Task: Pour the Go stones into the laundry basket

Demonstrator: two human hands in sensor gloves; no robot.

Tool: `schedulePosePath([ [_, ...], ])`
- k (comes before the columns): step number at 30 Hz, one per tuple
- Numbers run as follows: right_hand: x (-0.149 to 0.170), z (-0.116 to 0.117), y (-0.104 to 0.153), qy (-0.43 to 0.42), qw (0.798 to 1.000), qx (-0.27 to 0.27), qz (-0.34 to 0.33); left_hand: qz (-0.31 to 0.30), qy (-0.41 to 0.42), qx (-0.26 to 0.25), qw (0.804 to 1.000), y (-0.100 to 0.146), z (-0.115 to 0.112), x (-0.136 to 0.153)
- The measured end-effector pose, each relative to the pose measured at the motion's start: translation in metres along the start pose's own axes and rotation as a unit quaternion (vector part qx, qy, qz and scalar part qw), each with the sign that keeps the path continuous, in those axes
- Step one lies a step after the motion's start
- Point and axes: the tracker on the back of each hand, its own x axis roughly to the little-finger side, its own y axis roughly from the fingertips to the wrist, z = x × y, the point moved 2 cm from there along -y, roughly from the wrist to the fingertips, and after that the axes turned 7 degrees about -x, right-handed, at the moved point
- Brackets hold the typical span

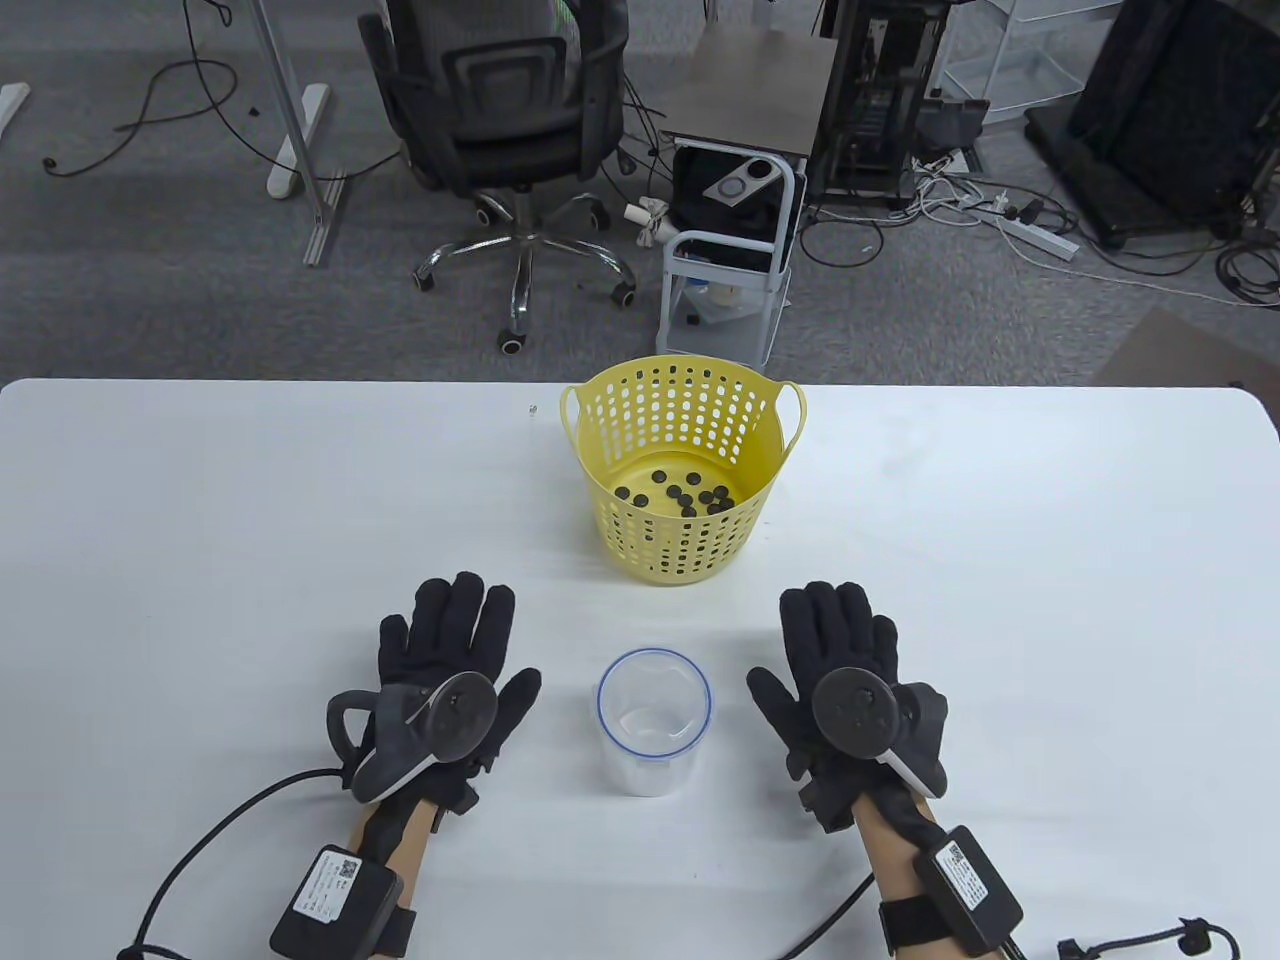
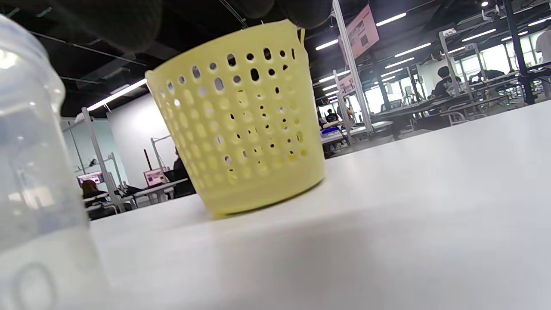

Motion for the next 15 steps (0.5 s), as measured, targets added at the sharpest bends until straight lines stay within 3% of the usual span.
schedulePosePath([
  [6,0.008,0.015,-0.006,0.026,0.999,-0.040,0.025,0.023,-0.010,0.042,0.999,-0.004,-0.017,0.010],
  [15,0.014,0.026,-0.011,0.022,0.997,-0.068,0.036,0.032,-0.004,0.058,0.998,-0.009,-0.027,0.015],
])
